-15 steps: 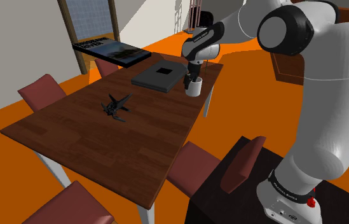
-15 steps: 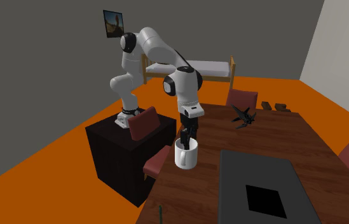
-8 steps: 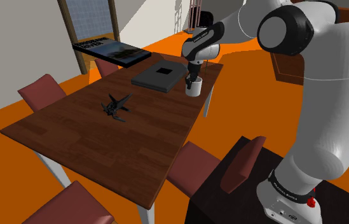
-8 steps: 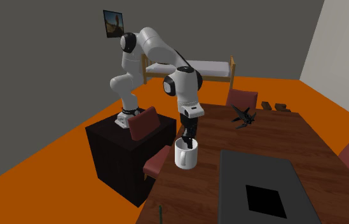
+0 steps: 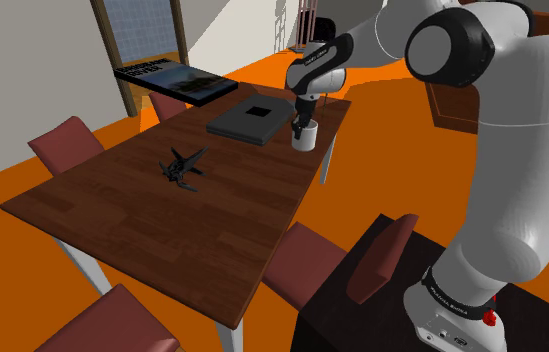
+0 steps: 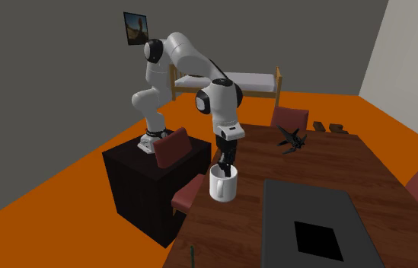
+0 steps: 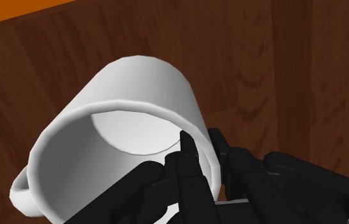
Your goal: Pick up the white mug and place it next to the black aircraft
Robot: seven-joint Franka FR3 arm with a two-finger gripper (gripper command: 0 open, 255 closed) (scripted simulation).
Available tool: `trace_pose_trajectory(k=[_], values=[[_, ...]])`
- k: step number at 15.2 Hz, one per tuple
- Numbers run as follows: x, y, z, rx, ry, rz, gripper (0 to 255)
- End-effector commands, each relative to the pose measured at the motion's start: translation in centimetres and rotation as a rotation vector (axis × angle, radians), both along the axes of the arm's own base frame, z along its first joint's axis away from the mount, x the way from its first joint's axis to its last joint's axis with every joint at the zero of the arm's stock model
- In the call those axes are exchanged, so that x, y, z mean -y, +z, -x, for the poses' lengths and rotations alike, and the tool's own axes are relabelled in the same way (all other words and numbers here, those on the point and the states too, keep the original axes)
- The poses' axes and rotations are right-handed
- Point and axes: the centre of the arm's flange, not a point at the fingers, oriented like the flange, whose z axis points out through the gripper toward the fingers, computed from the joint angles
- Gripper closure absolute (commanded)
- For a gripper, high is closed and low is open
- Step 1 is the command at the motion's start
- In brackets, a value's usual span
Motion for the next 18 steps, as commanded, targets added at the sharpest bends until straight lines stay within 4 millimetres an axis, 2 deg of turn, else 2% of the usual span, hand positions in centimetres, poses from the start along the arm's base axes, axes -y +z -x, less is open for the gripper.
trace_pose_trajectory(k=[1,18], values=[[0.0,0.8,0.0,0.001,0.0,0.0,255],[0.0,9.7,0.0,0.001,0.0,0.0,255]])
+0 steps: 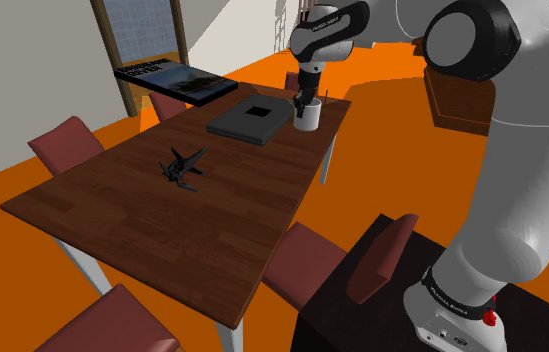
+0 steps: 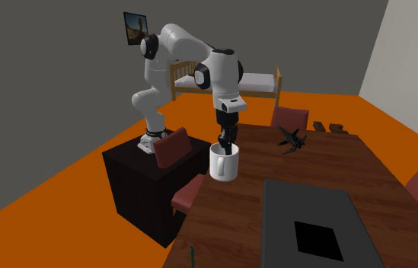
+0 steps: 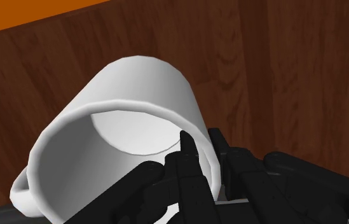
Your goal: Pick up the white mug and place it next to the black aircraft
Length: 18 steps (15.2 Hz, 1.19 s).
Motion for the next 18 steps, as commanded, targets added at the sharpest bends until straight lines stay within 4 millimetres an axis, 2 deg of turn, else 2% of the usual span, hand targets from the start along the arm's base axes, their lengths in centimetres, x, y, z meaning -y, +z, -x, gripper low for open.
trace_pose_trajectory(k=[1,18], values=[[0.0,1.1,0.0,0.0,0.0,0.0,255],[0.0,10.1,0.0,0.0,0.0,0.0,255]])
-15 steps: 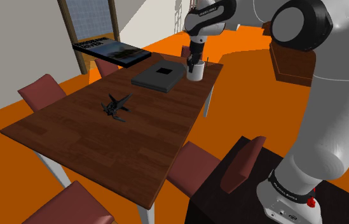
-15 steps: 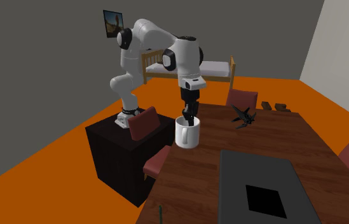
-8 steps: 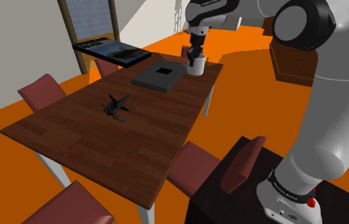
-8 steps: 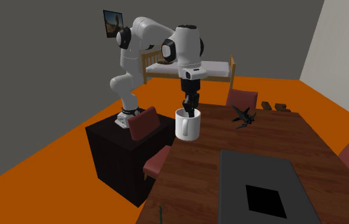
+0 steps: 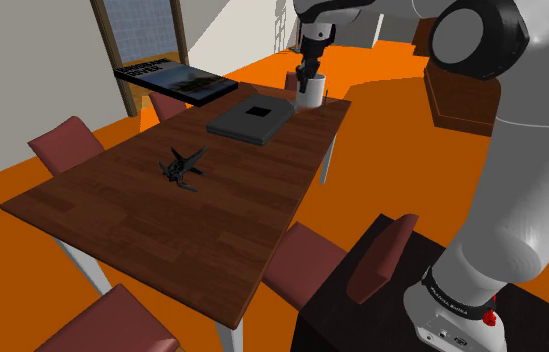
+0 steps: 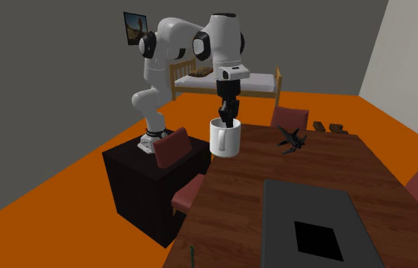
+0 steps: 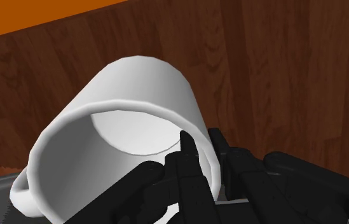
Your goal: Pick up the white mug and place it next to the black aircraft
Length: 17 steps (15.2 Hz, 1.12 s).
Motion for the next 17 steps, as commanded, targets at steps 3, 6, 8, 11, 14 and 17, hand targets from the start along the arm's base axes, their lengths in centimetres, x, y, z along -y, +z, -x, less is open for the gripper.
trace_pose_trajectory(k=[3,6,8,11,14,17], values=[[0.0,2.1,0.0,0.0,0.0,0.0,255],[0.0,3.5,0.0,0.0,0.0,0.0,255],[-2.6,3.5,-0.1,0.0,0.0,0.0,255],[-6.6,3.5,-0.3,0.0,0.0,0.0,255],[-10.5,3.5,-0.5,0.0,0.0,0.0,255],[-14.5,3.5,-0.7,0.0,0.0,0.0,255]])
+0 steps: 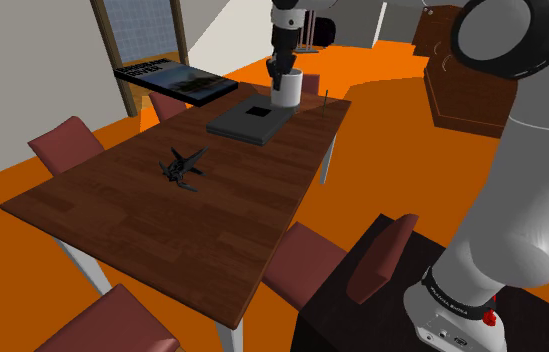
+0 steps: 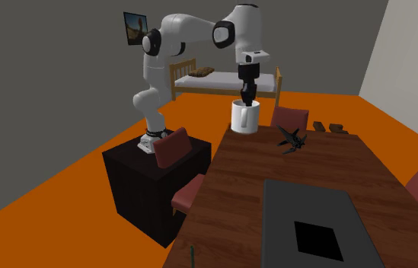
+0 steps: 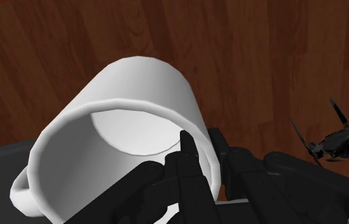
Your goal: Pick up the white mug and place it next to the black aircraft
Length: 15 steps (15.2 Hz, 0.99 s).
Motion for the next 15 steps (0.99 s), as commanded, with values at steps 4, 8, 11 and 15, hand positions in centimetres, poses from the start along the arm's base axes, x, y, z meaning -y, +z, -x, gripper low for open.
trace_pose_trajectory(k=[4,8,11,15], values=[[-6.6,0.1,-0.1,0.0,-0.001,0.0,255],[-11.9,0.1,-0.4,0.0,-0.001,0.0,255],[-15.9,0.1,-0.6,0.0,-0.001,0.0,255],[-21.1,0.1,-0.8,0.0,-0.001,0.0,255]])
